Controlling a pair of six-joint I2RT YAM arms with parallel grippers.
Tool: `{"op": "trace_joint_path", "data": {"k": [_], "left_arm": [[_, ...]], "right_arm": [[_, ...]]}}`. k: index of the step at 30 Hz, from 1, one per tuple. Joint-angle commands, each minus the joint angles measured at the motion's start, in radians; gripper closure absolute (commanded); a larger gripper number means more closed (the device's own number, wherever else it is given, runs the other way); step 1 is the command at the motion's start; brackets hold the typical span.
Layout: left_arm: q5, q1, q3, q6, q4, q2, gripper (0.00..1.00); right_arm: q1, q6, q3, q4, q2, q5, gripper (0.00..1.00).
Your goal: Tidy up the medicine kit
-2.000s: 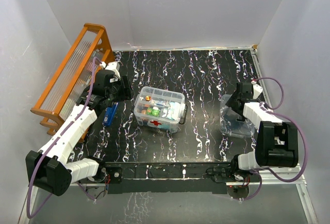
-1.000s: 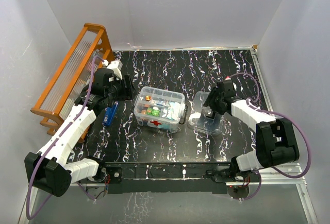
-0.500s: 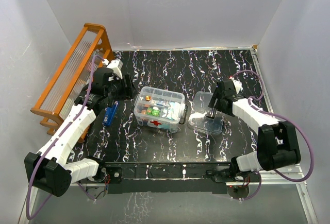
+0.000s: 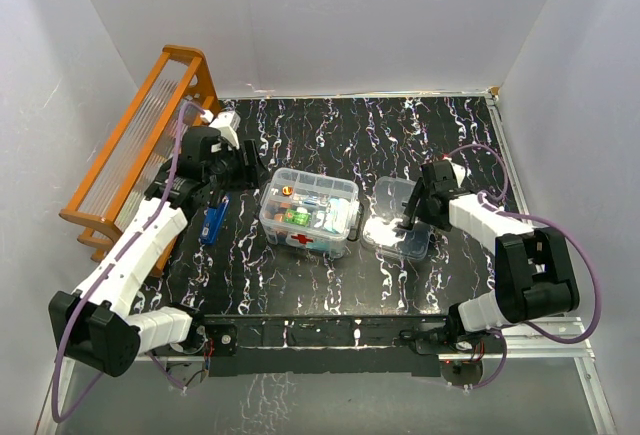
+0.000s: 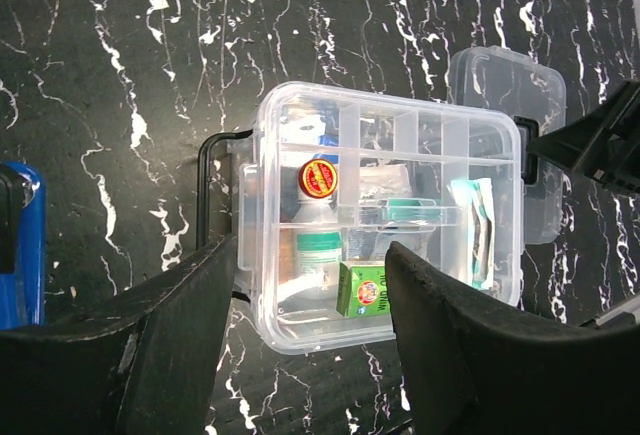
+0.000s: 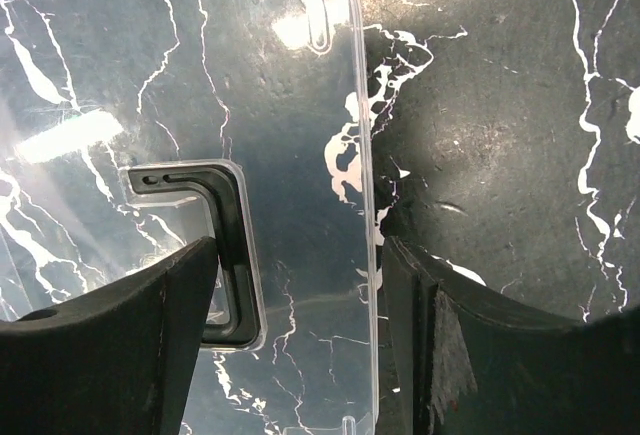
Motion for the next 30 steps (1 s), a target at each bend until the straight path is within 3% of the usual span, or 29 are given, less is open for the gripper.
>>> {"op": "trace_joint_path", "data": {"k": [1,10,19,30], "left_arm": [[0.068,0.005,0.05,0.008,0.004,0.005,0.4],[0.206,0.0,0.074,-0.019,0.051,0.057,0.4],[0.243,-0.072,0.155,-0.056,0.079,0.172,0.39],[0.227,-0.196,0.344,-0.126,0.148,0.432,0.37]], "right_arm": [[-0.034,-0.012,-0.03,0.035,0.008,-0.036,0.37],[-0.043,-0.041,-0.044,0.037,0.041,-0.084,0.32],[-0.043,-0.055,-0.046,0.068,0.054,-0.106,0.53],[-0.045,0.001,-0.105,0.196,-0.074,-0.067,0.57]]}}
